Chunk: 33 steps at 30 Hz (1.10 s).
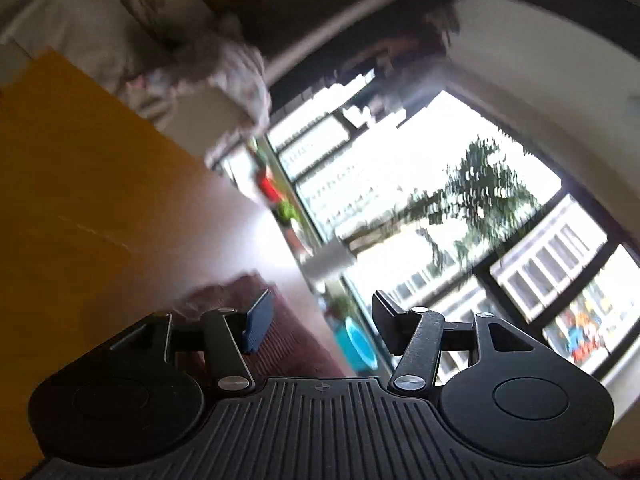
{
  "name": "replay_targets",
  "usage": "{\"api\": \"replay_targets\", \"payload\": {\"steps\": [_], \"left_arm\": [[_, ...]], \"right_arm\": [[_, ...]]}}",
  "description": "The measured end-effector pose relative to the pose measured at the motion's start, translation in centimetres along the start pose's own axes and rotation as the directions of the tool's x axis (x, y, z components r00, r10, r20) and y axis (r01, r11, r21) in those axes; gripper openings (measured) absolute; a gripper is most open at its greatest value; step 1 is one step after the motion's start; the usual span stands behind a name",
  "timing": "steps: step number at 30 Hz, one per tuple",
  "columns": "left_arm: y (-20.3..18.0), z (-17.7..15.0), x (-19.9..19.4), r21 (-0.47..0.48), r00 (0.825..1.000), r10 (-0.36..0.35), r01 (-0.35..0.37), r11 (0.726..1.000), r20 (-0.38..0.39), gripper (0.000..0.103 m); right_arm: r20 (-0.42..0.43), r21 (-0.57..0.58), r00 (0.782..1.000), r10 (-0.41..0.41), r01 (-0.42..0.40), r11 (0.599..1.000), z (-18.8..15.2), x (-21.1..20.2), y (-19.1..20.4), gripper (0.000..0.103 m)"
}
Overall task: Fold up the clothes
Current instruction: 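Grasp the pink bundle's edge with the right gripper while the left gripper holds it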
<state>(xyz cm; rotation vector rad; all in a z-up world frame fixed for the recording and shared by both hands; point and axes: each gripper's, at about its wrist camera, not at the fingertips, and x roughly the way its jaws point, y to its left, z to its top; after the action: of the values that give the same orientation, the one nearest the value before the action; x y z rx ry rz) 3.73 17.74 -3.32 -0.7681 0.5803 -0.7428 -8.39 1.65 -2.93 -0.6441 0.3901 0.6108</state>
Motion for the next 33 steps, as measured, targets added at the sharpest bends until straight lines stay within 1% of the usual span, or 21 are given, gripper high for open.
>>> {"api": "replay_targets", "payload": {"steps": [2,3,5,6,7,8,9,10,11,13,15,17,18,19,21,25,27,28,31,32,33], "left_arm": [[0.8,-0.8,2.7,-0.003,0.996,0.054,-0.055,0.999,-0.073,0.058],[1.4,-1.2,3.9,-0.006,0.991,0.084,-0.085,0.996,-0.107,0.053],[2.3,-1.9,5.2,0.000,0.983,0.127,-0.128,0.992,-0.135,0.049],[2.5,-1.9,5.3,0.006,0.982,0.136,-0.136,0.991,-0.134,0.048],[2.7,-1.9,5.4,0.012,0.981,0.144,-0.143,0.990,-0.133,0.048],[2.7,-1.8,5.3,0.012,0.981,0.143,-0.143,0.990,-0.132,0.048],[2.7,-1.8,5.2,0.013,0.981,0.143,-0.142,0.990,-0.131,0.048],[2.8,-1.7,5.2,0.017,0.980,0.145,-0.144,0.989,-0.133,0.048],[2.8,-1.7,5.1,0.020,0.980,0.147,-0.146,0.989,-0.134,0.048],[2.9,-1.6,5.1,0.027,0.979,0.152,-0.150,0.988,-0.137,0.048],[2.9,-1.4,5.4,0.029,0.978,0.155,-0.152,0.988,-0.138,0.048],[3.0,-1.1,5.6,0.026,0.978,0.154,-0.152,0.988,-0.141,0.048],[3.1,-1.0,5.7,0.022,0.978,0.153,-0.152,0.988,-0.142,0.048],[3.2,-1.0,5.7,0.020,0.978,0.153,-0.151,0.988,-0.142,0.048],[3.1,-1.0,5.5,0.026,0.978,0.158,-0.156,0.987,-0.139,0.048],[2.8,-1.1,5.3,0.038,0.976,0.169,-0.165,0.985,-0.134,0.049],[2.7,-1.1,5.2,0.044,0.976,0.175,-0.170,0.984,-0.131,0.048],[2.6,-1.1,5.2,0.047,0.976,0.177,-0.172,0.984,-0.129,0.048],[2.4,-1.2,5.0,0.057,0.974,0.188,-0.182,0.982,-0.124,0.048],[1.8,-1.1,4.5,0.062,0.971,0.209,-0.203,0.977,-0.114,0.051],[1.3,-1.1,4.0,0.067,0.968,0.230,-0.224,0.972,-0.104,0.059]], "right_arm": [[0.011,0.039,1.000,0.018,-0.018,0.999,0.2,-1.0,-0.9,0.026],[0.022,0.074,0.999,0.031,-0.033,0.997,0.2,-2.1,-2.0,0.029],[0.045,0.145,0.997,0.058,-0.064,0.987,0.2,-4.2,-4.2,0.056],[0.062,0.191,0.997,0.054,-0.065,0.979,-0.1,-5.3,-5.6,0.079],[0.079,0.238,0.996,0.048,-0.065,0.969,-0.5,-6.3,-7.0,0.087],[0.088,0.307,0.995,0.054,-0.079,0.949,-1.1,-7.0,-8.7,0.087],[0.088,0.397,0.994,0.065,-0.095,0.913,-1.9,-7.1,-10.4,0.088],[0.074,0.495,0.994,0.084,-0.110,0.862,-3.1,-6.5,-11.7,0.090],[0.061,0.587,0.993,0.106,-0.121,0.800,-4.3,-5.7,-13.0,0.090],[0.042,0.750,0.988,0.152,-0.132,0.648,-6.8,-4.2,-15.7,0.091],[0.025,0.839,0.978,0.207,-0.133,0.527,-8.9,-2.4,-16.2,0.091],[0.054,0.886,0.962,0.266,-0.169,0.431,-10.1,-1.0,-15.9,0.091],[0.076,0.902,0.951,0.298,-0.193,0.385,-10.3,-0.6,-15.8,0.088],[0.102,0.904,0.945,0.311,-0.218,0.367,-9.9,-0.7,-15.5,0.073],[0.153,0.903,0.931,0.332,-0.268,0.335,-8.9,-1.1,-14.9,0.070],[0.078,0.797,0.949,0.305,-0.243,0.553,-7.0,-2.6,-13.6,0.069],[-0.038,0.747,0.965,0.260,-0.146,0.649,-7.3,-2.3,-12.4,0.069],[-0.074,0.723,0.971,0.229,-0.106,0.683,-7.6,-2.1,-11.9,0.074],[-0.078,0.681,0.983,0.165,-0.068,0.729,-7.5,-2.5,-11.0,0.076],[-0.080,0.660,0.986,0.146,-0.058,0.749,-7.3,-2.7,-10.6,0.076],[-0.081,0.639,0.988,0.128,-0.047,0.768,-7.0,-2.9,-10.2,0.076]]}}
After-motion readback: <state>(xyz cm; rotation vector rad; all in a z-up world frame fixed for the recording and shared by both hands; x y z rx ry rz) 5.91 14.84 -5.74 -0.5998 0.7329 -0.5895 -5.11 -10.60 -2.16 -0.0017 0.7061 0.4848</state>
